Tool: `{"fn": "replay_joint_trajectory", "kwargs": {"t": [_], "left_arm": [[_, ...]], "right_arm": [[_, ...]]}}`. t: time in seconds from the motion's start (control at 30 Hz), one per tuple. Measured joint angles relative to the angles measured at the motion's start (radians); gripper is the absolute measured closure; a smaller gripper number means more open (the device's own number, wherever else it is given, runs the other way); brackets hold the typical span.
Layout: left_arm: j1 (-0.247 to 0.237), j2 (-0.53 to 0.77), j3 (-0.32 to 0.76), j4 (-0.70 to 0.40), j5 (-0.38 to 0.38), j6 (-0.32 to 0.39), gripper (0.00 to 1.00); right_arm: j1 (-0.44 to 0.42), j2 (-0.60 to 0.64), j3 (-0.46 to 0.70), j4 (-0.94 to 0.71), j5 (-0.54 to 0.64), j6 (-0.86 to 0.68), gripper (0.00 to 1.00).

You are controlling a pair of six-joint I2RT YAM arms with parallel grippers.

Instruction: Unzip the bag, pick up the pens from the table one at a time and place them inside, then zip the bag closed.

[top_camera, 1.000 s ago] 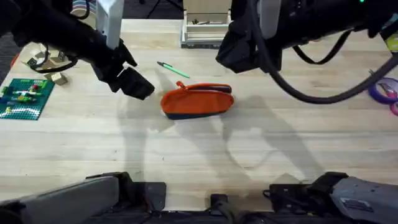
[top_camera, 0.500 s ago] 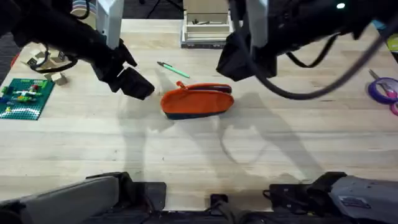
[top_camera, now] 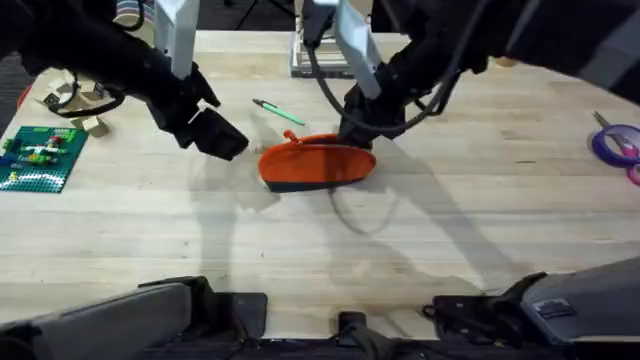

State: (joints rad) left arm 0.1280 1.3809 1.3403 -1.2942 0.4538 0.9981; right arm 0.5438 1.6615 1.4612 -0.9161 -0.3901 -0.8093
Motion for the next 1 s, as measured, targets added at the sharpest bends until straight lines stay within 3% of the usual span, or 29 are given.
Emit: {"fn": "replay_joint_trajectory", "kwargs": {"t": [1.0], "left_arm": [[0.000,0.000,0.000,0.000,0.000,0.000,0.006]], "right_arm": [[0.009,0.186,0.000,0.108,-0.003,-0.003,0.971]]}}
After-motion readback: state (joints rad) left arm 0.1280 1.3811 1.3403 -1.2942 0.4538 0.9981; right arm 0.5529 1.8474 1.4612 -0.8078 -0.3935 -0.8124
